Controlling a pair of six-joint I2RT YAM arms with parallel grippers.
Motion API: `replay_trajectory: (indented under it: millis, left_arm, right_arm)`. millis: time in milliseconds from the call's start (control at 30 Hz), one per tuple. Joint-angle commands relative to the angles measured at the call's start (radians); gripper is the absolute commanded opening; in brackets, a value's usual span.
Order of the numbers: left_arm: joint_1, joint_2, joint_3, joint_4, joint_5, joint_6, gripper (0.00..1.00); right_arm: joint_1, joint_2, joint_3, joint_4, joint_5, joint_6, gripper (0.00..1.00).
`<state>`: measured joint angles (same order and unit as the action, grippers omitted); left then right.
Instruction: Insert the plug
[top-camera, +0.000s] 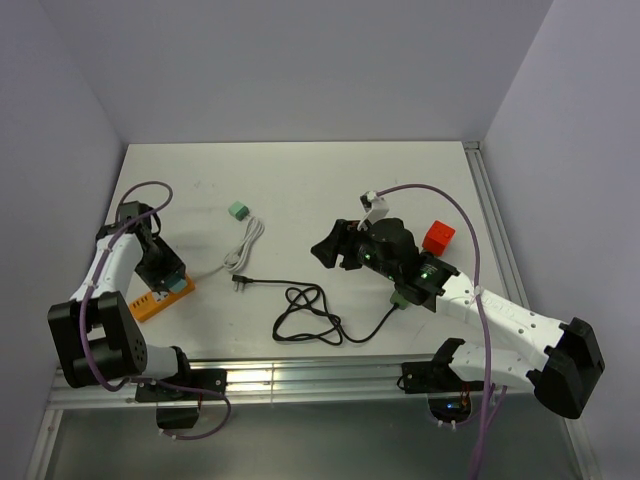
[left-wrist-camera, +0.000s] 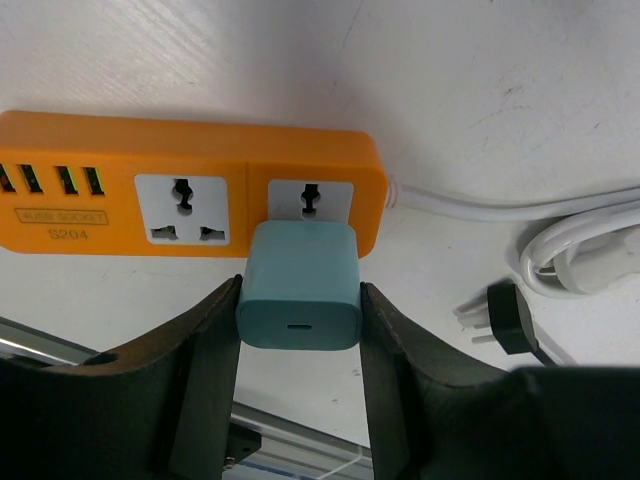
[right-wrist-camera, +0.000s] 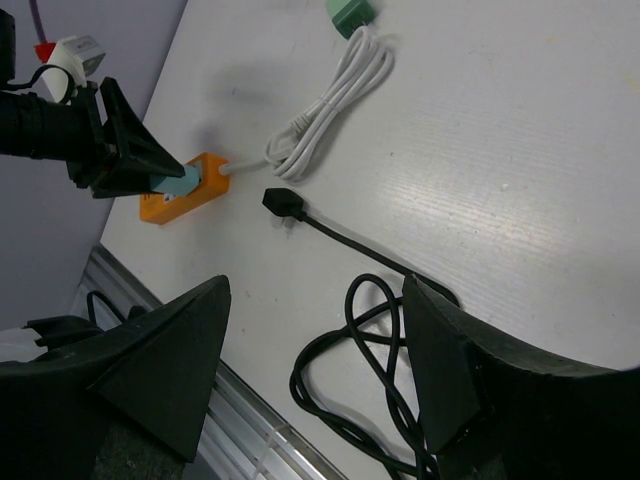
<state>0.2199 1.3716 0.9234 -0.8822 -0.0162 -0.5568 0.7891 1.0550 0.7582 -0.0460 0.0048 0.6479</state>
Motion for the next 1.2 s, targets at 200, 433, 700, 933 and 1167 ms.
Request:
replay_trajectory:
  millis: [200,433,700,933,1167]
  left_arm:
    - [-0.054,0.041,-0.078,0.057,-0.044,-0.143,0.0]
    - [-0.115,0.15,-0.077,0.084,-0.024,-0.115,0.0]
    - [-0.174,0.242,-0.098,0.126,-0.017,-0.127,0.0]
    - [-0.172,0.166,-0.084,0.104,-0.048,-0.14,0.18]
    - [-0.149,0.064,-0.052,0.086,-0.054,-0.118,0.74]
  right_arm:
    - [-0.005,-0.049,-0.007,0.017,0.026,-0.011,0.76]
    - [-0.016,-0.07,-0.022,0.034,0.035,-0.014,0.77]
    - [-0.045,-0.087,-0.028,0.029,0.029,-0.013,0.77]
    - [-0.057,-0.098,-0.051,0.041,0.02,-0.01,0.77]
    - [-0.059,-0.087,-0.049,0.043,0.018,-0.007,0.77]
